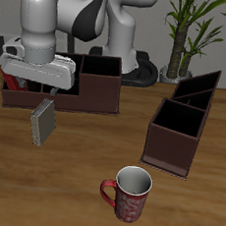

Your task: Place the red book into the back desk caddy's left compartment and place the black book into the back desk caddy's left compartment and place the yellow book into the left desk caddy's right compartment

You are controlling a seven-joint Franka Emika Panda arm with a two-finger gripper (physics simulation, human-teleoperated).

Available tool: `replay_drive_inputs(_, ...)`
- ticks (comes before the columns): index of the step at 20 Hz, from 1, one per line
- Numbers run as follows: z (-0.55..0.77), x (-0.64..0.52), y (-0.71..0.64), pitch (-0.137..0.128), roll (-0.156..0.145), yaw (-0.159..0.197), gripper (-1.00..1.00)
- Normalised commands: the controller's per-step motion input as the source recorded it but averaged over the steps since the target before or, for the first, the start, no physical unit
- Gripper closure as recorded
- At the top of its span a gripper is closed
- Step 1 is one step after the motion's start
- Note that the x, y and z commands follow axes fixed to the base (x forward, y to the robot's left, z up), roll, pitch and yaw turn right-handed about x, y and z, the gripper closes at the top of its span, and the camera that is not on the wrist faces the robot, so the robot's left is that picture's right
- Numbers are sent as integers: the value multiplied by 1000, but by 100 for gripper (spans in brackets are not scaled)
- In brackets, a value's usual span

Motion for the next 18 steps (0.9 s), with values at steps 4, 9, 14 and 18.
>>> replay_drive_inputs(4,-253,-61,11,-39,14,-20,-100)
replay_drive_inputs(9,-287,-35,-3,-15,5,-34,-100)
replay_drive_inputs(14,-296,67,-30,29,-7,-28,-100)
replay_drive_inputs(18,-229,28,-7,30,-11,-22,-100)
